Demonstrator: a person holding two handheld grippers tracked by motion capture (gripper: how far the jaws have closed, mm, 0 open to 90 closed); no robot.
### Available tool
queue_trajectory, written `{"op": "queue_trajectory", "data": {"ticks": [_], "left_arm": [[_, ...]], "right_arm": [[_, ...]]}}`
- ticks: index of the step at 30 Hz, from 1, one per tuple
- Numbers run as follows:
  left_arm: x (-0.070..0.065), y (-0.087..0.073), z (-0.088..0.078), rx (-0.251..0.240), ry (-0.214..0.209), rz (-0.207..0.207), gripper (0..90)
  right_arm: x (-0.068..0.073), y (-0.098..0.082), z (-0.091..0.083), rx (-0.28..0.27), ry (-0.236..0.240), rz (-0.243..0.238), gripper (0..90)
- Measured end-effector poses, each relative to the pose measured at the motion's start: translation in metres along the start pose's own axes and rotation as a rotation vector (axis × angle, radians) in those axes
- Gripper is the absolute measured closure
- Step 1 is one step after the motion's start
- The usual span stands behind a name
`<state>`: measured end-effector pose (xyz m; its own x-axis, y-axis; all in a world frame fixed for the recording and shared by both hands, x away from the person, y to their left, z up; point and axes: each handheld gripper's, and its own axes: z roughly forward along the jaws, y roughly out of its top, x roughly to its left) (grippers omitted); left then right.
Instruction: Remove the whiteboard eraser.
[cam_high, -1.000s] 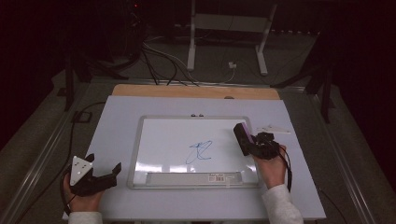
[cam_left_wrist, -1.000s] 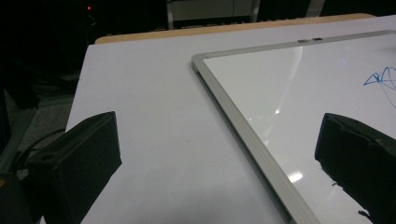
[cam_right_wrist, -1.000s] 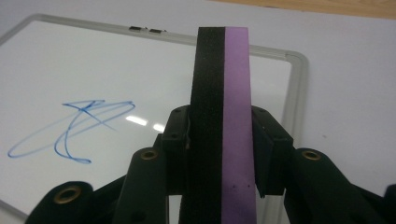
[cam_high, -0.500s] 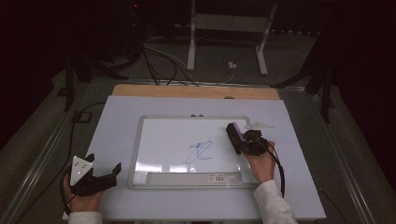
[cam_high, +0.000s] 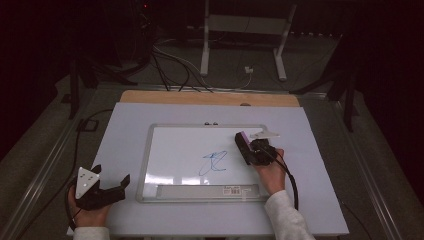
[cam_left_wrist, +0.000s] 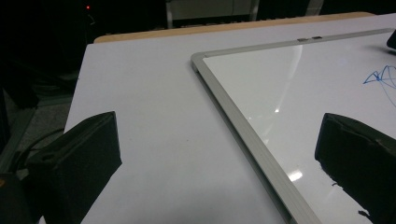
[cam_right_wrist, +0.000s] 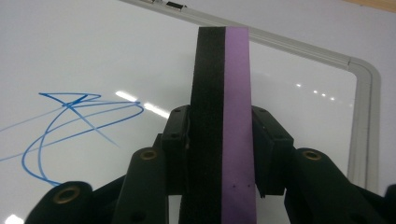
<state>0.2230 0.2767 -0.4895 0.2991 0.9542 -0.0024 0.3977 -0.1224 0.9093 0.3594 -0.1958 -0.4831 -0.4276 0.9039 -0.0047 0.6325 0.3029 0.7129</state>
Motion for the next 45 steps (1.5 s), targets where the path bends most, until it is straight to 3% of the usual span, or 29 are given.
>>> {"op": "queue_trajectory", "data": {"ticks": [10, 18, 22, 27, 31, 45], "left_arm": [[0.0, 0.0, 0.0, 0.001, 0.0, 0.002, 1.2], [0.0, 0.0, 0.0, 0.002, 0.002, 0.002, 1.2], [0.0, 0.0, 0.0, 0.002, 0.003, 0.002, 1.2], [-0.001, 0.0, 0.0, 0.005, 0.002, 0.004, 1.2], [-0.001, 0.0, 0.0, 0.005, 0.002, 0.007, 1.5], [-0.001, 0.0, 0.001, 0.006, 0.004, 0.007, 1.5]], "right_arm": [[0.006, -0.002, 0.005, 0.013, -0.012, -0.032, 61.7], [0.012, -0.003, 0.006, 0.008, -0.008, -0.058, 50.2], [0.013, -0.004, 0.005, 0.001, 0.004, -0.048, 50.9], [0.015, -0.001, -0.005, -0.054, 0.044, -0.03, 56.0], [0.017, 0.0, -0.005, -0.043, 0.076, -0.029, 57.2], [0.017, -0.001, -0.006, -0.054, 0.09, -0.002, 57.6]]}}
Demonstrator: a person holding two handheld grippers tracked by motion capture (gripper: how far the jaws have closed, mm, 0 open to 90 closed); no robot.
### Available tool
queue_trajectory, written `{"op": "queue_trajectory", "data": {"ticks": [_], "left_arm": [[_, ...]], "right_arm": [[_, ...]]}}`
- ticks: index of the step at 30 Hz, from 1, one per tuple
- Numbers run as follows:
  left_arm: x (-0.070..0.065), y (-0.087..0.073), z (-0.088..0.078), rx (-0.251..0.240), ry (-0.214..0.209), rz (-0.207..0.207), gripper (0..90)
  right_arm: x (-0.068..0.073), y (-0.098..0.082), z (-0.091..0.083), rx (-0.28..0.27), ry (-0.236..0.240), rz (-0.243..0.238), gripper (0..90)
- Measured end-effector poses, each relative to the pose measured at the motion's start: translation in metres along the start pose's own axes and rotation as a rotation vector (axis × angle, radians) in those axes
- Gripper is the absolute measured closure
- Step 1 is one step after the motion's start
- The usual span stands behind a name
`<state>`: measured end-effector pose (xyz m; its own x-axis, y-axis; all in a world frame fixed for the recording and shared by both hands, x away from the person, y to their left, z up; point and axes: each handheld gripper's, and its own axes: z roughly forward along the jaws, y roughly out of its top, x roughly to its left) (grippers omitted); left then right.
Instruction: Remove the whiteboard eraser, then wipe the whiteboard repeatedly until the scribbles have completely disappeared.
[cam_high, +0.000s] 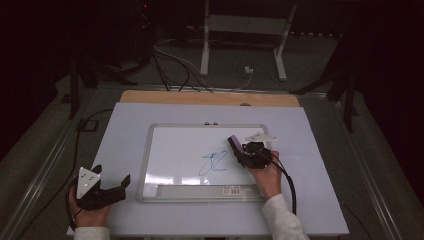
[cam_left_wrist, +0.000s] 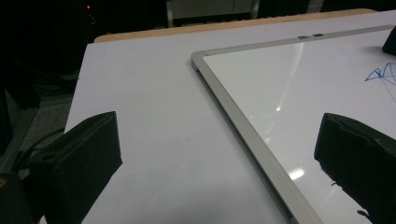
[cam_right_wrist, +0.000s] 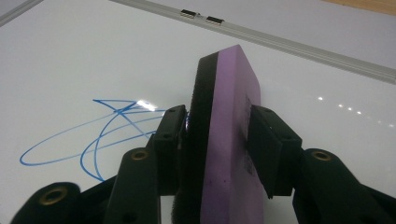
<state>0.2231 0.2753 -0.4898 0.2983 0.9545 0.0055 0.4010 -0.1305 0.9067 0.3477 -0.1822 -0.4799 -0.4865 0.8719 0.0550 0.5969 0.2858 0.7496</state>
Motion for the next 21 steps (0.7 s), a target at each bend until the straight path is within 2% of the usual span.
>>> {"op": "queue_trajectory", "data": {"ticks": [15, 21], "left_arm": [[0.001, -0.0009, -0.0005, 0.001, 0.004, 0.001, 1.5], [0.0009, 0.0, 0.0, 0.001, 0.004, 0.0, 1.5]], "right_arm": [[0.0065, -0.0023, 0.0041, 0.0, 0.031, 0.0, 57.5], [0.0092, -0.0041, 0.0075, 0.009, 0.042, 0.008, 49.9]]}}
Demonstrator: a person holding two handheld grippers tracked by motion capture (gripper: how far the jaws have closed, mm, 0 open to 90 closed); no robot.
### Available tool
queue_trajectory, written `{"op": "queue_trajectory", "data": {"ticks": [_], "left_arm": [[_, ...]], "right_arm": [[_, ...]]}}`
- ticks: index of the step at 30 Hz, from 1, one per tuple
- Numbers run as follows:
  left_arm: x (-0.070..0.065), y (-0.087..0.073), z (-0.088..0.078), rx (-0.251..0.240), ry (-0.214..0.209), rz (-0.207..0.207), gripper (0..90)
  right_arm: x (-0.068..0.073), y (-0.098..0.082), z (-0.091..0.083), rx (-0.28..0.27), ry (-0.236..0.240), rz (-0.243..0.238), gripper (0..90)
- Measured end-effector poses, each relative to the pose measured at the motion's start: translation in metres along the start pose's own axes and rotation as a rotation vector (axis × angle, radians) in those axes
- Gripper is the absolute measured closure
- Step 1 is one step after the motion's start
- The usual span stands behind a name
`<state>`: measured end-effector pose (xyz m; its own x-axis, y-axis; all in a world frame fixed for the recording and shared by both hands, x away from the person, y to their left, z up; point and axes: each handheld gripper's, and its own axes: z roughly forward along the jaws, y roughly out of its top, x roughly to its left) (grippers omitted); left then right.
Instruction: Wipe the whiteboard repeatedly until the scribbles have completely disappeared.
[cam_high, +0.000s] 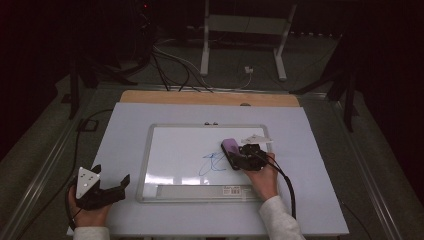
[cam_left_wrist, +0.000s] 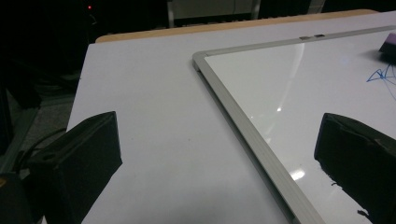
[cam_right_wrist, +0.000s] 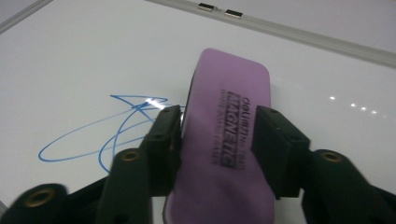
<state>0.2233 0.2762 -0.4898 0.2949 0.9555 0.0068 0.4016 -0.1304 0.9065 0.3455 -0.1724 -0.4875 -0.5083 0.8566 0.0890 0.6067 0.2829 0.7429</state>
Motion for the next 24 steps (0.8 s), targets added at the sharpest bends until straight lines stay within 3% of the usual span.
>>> {"op": "queue_trajectory", "data": {"ticks": [6, 11, 18, 24], "left_arm": [[0.0, 0.0, 0.0, 0.0, 0.0, 0.001, 1.5], [0.0, -0.001, 0.0, 0.001, -0.001, -0.001, 1.5], [0.0, -0.001, 0.001, 0.001, -0.002, -0.003, 1.5], [0.0, -0.001, 0.001, 0.002, -0.002, -0.002, 1.5]], "right_arm": [[0.0, 0.0, 0.003, -0.009, 0.0, 0.024, 40.8], [-0.001, -0.001, 0.009, 0.016, -0.025, 0.038, 33.9], [-0.001, -0.001, 0.014, 0.034, 0.012, 0.051, 35.3], [0.003, -0.004, 0.021, 0.056, 0.004, 0.065, 39.1]]}}
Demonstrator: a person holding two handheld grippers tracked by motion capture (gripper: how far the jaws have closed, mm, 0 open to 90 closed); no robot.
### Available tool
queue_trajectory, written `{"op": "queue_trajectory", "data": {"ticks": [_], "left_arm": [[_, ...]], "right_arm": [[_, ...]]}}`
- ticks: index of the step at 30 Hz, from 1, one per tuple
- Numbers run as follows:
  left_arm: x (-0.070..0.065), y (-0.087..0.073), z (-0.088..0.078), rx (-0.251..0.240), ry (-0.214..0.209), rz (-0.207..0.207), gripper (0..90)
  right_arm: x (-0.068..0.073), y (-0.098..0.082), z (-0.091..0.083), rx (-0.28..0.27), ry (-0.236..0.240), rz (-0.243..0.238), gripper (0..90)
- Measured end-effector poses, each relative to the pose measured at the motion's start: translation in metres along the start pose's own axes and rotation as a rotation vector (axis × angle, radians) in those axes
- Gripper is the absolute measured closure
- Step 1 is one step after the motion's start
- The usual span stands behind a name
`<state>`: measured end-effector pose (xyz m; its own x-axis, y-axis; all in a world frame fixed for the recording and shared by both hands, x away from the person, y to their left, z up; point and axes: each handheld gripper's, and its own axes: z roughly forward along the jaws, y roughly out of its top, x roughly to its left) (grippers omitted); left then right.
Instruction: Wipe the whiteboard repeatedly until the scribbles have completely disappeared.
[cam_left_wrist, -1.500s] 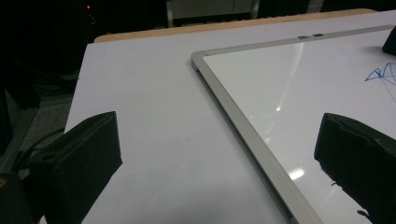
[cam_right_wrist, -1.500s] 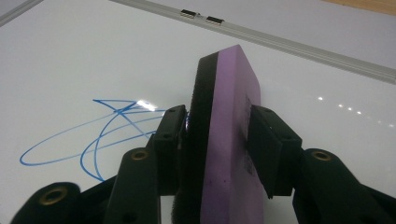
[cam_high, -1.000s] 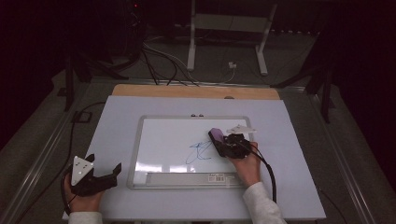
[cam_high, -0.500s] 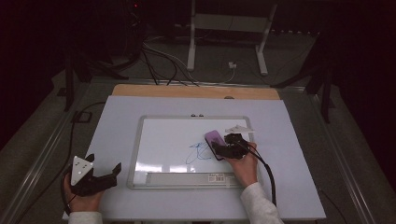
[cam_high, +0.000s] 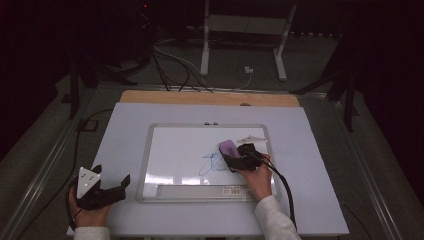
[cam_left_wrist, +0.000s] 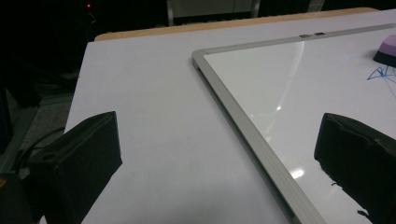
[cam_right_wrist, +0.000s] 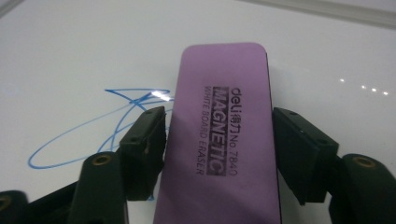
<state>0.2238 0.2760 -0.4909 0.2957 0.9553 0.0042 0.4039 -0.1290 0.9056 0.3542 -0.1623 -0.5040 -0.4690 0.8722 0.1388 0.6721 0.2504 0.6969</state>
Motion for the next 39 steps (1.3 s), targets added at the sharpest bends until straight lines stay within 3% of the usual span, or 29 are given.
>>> {"op": "queue_trajectory", "data": {"ticks": [7, 13, 15, 18, 19, 20, 23, 25, 29, 32, 35, 37, 39], "left_arm": [[0.0, 0.0, 0.0, 0.002, 0.0, 0.003, 1.5], [0.0, 0.0, 0.0, 0.0, 0.0, 0.0, 1.5], [0.001, 0.0, -0.001, 0.0, 0.002, 0.0, 1.5], [0.001, 0.0, -0.001, -0.001, 0.002, -0.002, 1.5], [0.001, 0.0, -0.001, -0.001, 0.002, -0.002, 1.5], [0.001, 0.0, -0.001, -0.001, 0.001, -0.003, 1.5], [0.001, 0.0, 0.0, 0.0, 0.002, -0.002, 1.5], [0.0, 0.0, 0.0, 0.001, 0.001, 0.001, 1.5], [-0.001, 0.0, 0.0, 0.002, 0.001, 0.002, 1.5], [0.0, 0.0, -0.001, 0.0, 0.001, 0.001, 1.5], [0.001, 0.0, -0.001, -0.001, 0.003, -0.001, 1.5], [0.001, 0.0, -0.001, -0.001, 0.003, 0.0, 1.5], [0.001, 0.0, -0.001, -0.002, 0.003, -0.001, 1.5]], "right_arm": [[0.002, 0.0, 0.001, -0.005, 0.0, 0.015, 40.1], [0.023, 0.0, 0.005, 0.003, 0.044, -0.058, 40.2], [0.022, 0.001, 0.005, 0.01, 0.041, -0.049, 40.3], [0.01, 0.004, 0.004, 0.009, -0.031, -0.013, 40.4], [0.01, 0.004, 0.004, 0.009, -0.031, -0.013, 40.4], [-0.001, 0.005, 0.002, 0.01, -0.069, 0.035, 40.4], [-0.009, 0.006, 0.001, 0.013, -0.094, 0.07, 40.4], [-0.008, 0.006, 0.001, 0.014, -0.099, 0.066, 40.5], [0.008, 0.005, 0.003, 0.013, -0.048, 0.027, 40.5], [0.021, 0.004, 0.004, 0.024, -0.022, -0.034, 40.5], [0.027, 0.004, 0.004, 0.033, -0.005, -0.062, 40.6], [0.024, 0.005, 0.005, 0.036, -0.007, -0.051, 40.6], [0.018, 0.006, 0.004, 0.033, -0.043, -0.027, 40.6]]}}
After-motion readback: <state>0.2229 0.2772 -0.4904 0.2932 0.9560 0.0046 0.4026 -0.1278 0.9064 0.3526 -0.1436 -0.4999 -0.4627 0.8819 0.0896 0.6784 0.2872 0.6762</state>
